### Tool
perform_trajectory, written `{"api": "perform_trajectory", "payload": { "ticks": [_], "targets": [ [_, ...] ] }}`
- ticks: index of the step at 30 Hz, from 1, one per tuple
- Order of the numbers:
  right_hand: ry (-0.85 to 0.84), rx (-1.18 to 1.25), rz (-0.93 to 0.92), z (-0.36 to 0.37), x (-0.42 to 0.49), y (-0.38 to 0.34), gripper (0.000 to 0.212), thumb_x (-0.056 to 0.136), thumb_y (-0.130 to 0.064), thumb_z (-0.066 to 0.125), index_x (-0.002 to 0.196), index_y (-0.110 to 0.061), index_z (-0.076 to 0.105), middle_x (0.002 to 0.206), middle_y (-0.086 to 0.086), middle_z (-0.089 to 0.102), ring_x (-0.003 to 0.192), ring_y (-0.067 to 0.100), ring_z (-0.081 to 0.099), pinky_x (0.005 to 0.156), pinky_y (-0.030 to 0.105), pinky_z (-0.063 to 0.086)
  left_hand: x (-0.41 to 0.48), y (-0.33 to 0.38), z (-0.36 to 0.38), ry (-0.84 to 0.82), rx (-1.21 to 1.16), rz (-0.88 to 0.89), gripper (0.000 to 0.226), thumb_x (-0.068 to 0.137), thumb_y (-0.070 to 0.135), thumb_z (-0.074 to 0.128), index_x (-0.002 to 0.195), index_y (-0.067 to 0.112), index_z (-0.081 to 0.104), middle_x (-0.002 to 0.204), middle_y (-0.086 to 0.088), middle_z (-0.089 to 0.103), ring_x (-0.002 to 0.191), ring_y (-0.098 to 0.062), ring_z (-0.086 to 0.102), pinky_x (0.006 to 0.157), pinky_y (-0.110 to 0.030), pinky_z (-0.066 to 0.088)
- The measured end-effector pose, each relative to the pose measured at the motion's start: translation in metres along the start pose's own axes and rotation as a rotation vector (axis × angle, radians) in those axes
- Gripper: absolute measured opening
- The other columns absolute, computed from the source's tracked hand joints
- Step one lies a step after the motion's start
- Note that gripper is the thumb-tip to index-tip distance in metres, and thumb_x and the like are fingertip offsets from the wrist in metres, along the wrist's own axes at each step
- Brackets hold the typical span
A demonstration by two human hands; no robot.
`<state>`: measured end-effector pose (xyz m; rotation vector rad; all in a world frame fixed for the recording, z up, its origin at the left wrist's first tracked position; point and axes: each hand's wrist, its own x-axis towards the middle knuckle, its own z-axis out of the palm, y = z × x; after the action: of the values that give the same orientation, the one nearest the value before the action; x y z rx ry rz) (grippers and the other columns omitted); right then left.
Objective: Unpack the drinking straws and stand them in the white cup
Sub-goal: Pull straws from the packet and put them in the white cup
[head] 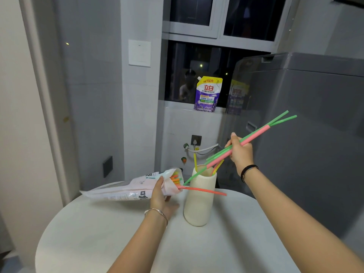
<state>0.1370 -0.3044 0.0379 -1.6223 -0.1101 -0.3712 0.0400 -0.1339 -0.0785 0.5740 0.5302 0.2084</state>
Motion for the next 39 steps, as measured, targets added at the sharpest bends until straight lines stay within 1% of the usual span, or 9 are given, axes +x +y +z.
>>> {"api": "perform_trajectory", "payload": {
  "ticks": [2, 5, 9, 14, 18, 21, 26, 31, 39],
  "targets": [
    [-0.009, 0.015, 0.034, 0.0, -0.003, 0.002, 0.041, 0.095, -0.032, 0.047, 0.059, -0.012, 0.05, 0.055, 0.004, 0.044, 0.05, 0.015, 0.043, 0.05, 0.025, 0.036, 0.001, -0.003, 0.002, -0.027, -0.073, -0.03, 0.023, 0.091, 0.038, 0.055, 0.108, 0.023, 0.056, 0.105, -0.005, 0.06, 0.115, -0.024, 0.051, 0.107, -0.054, 0.032],
    [-0.039, 0.016, 0.057, 0.002, -0.01, 0.006, 0.043, 0.096, -0.03, 0.047, 0.058, -0.011, 0.05, 0.053, 0.004, 0.044, 0.047, 0.015, 0.042, 0.045, 0.023, 0.036, -0.004, -0.003, 0.007, -0.051, -0.17, -0.01, 0.025, 0.092, 0.031, 0.056, 0.113, 0.019, 0.053, 0.093, -0.006, 0.06, 0.108, -0.026, 0.054, 0.102, -0.047, 0.042],
    [-0.093, -0.007, 0.058, 0.004, -0.021, 0.007, 0.042, 0.096, -0.031, 0.047, 0.059, -0.011, 0.05, 0.051, 0.003, 0.043, 0.043, 0.012, 0.042, 0.035, 0.014, 0.034, -0.009, -0.001, 0.012, -0.136, -0.2, 0.086, 0.027, 0.098, 0.018, 0.048, 0.123, 0.009, 0.051, 0.088, -0.011, 0.066, 0.084, -0.025, 0.06, 0.067, -0.035, 0.059],
    [-0.108, 0.011, 0.037, 0.001, -0.023, -0.006, 0.042, 0.095, -0.03, 0.048, 0.058, -0.011, 0.051, 0.052, 0.003, 0.042, 0.046, 0.013, 0.041, 0.039, 0.016, 0.035, -0.011, 0.008, 0.007, -0.143, -0.147, 0.146, 0.025, 0.1, 0.013, 0.045, 0.124, 0.006, 0.049, 0.078, -0.009, 0.075, 0.079, -0.027, 0.067, 0.076, -0.041, 0.054],
    [-0.05, 0.048, -0.024, -0.007, -0.014, -0.03, 0.043, 0.095, -0.027, 0.048, 0.055, -0.012, 0.05, 0.052, 0.001, 0.046, 0.047, 0.01, 0.045, 0.042, 0.015, 0.038, -0.011, 0.023, 0.002, -0.091, -0.161, 0.158, 0.044, 0.1, 0.014, 0.045, 0.142, 0.001, 0.04, 0.121, -0.017, 0.06, 0.085, -0.027, 0.062, 0.069, -0.039, 0.055],
    [0.003, 0.074, -0.076, -0.012, -0.007, -0.048, 0.044, 0.095, -0.029, 0.048, 0.054, -0.013, 0.05, 0.051, 0.0, 0.047, 0.043, 0.007, 0.047, 0.039, 0.013, 0.038, -0.011, 0.03, -0.003, -0.063, -0.146, 0.171, 0.048, 0.101, 0.015, 0.044, 0.146, 0.0, 0.037, 0.121, -0.017, 0.057, 0.085, -0.026, 0.059, 0.046, -0.028, 0.055],
    [0.073, 0.095, -0.158, -0.021, -0.001, -0.069, 0.046, 0.095, -0.031, 0.046, 0.053, -0.014, 0.049, 0.054, 0.0, 0.047, 0.048, 0.008, 0.049, 0.052, 0.021, 0.043, -0.008, 0.036, -0.011, -0.003, -0.174, 0.15, 0.053, 0.097, 0.012, 0.052, 0.148, 0.01, 0.035, 0.144, -0.014, 0.05, 0.116, -0.029, 0.055, 0.086, -0.044, 0.052],
    [0.128, 0.135, -0.208, -0.036, 0.006, -0.087, 0.046, 0.095, -0.027, 0.047, 0.05, -0.014, 0.048, 0.055, 0.001, 0.049, 0.048, 0.01, 0.05, 0.056, 0.023, 0.046, -0.003, 0.041, -0.023, 0.074, -0.183, 0.155, 0.056, 0.095, 0.01, 0.057, 0.147, 0.013, 0.035, 0.143, -0.012, 0.052, 0.128, -0.03, 0.054, 0.102, -0.047, 0.047],
    [0.053, -0.044, -0.201, -0.034, 0.0, -0.078, 0.045, 0.095, -0.035, 0.046, 0.054, -0.016, 0.051, 0.055, 0.0, 0.049, 0.051, 0.011, 0.049, 0.053, 0.023, 0.044, -0.007, 0.035, -0.024, 0.069, -0.179, 0.15, 0.055, 0.096, 0.012, 0.055, 0.147, 0.011, 0.035, 0.145, -0.012, 0.051, 0.116, -0.025, 0.056, 0.094, -0.044, 0.049]
  ]
}}
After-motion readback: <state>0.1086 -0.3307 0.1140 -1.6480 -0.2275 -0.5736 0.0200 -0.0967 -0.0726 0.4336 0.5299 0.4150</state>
